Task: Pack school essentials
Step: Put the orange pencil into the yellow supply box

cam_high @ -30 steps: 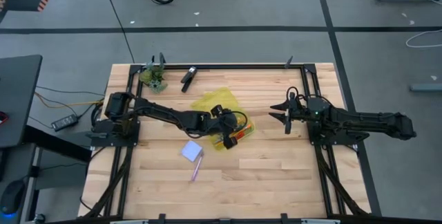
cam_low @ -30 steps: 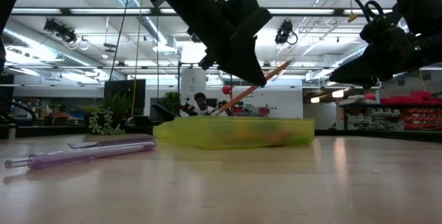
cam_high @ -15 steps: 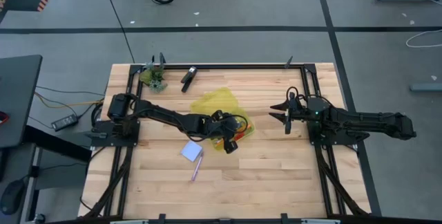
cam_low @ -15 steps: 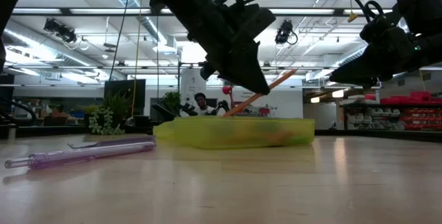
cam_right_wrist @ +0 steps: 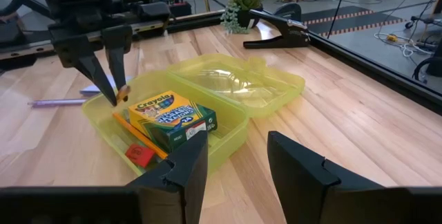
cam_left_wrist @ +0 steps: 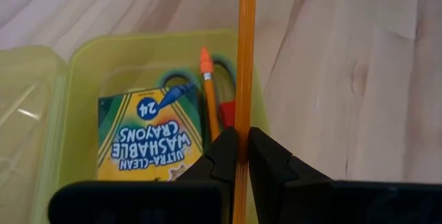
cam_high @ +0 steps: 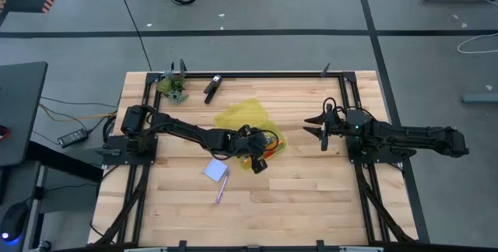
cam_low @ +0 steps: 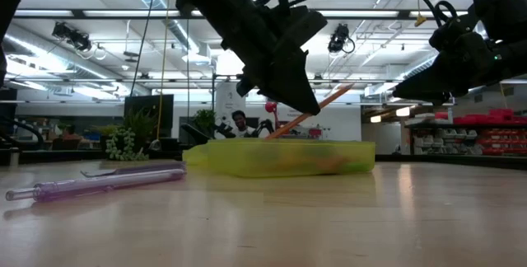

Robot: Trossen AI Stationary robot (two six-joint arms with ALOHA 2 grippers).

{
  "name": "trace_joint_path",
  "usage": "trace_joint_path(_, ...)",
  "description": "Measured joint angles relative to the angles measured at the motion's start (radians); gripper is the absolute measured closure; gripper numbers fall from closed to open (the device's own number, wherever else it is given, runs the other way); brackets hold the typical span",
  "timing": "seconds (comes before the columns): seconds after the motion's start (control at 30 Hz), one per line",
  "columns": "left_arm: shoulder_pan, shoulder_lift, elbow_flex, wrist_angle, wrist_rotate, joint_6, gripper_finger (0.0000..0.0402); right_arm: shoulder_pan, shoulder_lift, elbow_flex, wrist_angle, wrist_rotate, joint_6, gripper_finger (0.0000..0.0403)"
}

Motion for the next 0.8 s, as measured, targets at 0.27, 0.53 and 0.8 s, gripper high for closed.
trace_joint_path(0.27,-0.001,0.000,0.000,-0.010,0.000,0.007,0.0374,0.000,0.000,0.000,0.000,0.000,0.000,0.0246)
trace_joint_path(0.53,-0.001,0.034,-0.002,0.004,0.015,0.020,0.0374,0.000,0.000,0.000,-0.001,0.000,0.000,0.0246)
trace_joint_path(0.8,0.000,0.060,0.000,0.026,0.019,0.023,0.0350,0.000,0.000,0.000,-0.001,0.000,0.000,0.0246)
